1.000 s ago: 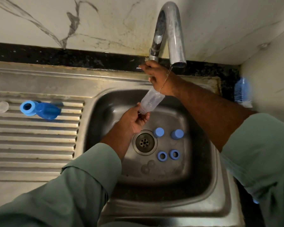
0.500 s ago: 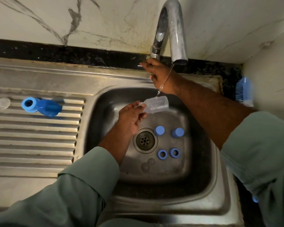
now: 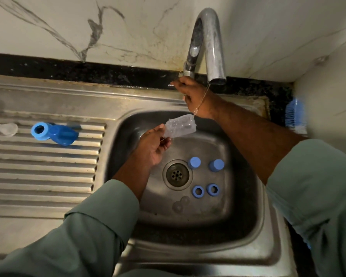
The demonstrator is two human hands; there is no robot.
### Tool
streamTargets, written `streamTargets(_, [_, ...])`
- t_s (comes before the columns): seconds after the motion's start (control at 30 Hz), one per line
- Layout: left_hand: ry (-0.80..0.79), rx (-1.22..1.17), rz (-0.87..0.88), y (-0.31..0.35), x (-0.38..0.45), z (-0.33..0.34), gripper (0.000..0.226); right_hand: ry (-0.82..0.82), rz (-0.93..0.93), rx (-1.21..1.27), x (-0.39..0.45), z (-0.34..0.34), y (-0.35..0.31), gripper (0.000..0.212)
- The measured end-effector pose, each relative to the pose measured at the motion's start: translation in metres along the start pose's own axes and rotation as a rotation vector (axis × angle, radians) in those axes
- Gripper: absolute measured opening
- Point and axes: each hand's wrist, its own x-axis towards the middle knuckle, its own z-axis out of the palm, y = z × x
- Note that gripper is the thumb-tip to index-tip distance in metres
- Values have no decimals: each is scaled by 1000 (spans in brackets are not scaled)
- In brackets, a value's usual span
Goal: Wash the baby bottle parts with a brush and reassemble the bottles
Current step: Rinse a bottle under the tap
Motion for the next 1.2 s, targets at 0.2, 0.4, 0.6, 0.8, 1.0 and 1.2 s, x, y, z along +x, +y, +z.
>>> streamTargets(0.2, [-16,4,-66,-5,-11,3,36,-32,56,77,-1,1,-4,57])
streamTargets(0.4, [-147,1,-155,-4,-18,19,42,-41,90,82,-1,2,-1,58])
streamTargets(0.6, [-254,-154,-204,-13,-17,14,39,-40,98,132,1,7,1,54])
streamTargets(0.8, [-328,-277,-192,-26,-9,1,48,-19,78,150,1,6,2,47])
streamTargets(1.0, [-546,-242,-107,-24,-11,5,48,-37,84,90,2,3,1,43])
streamTargets(1.2, [-470,-39,-48,-12,-12,32,45,-26,78,188,3,7,6,42])
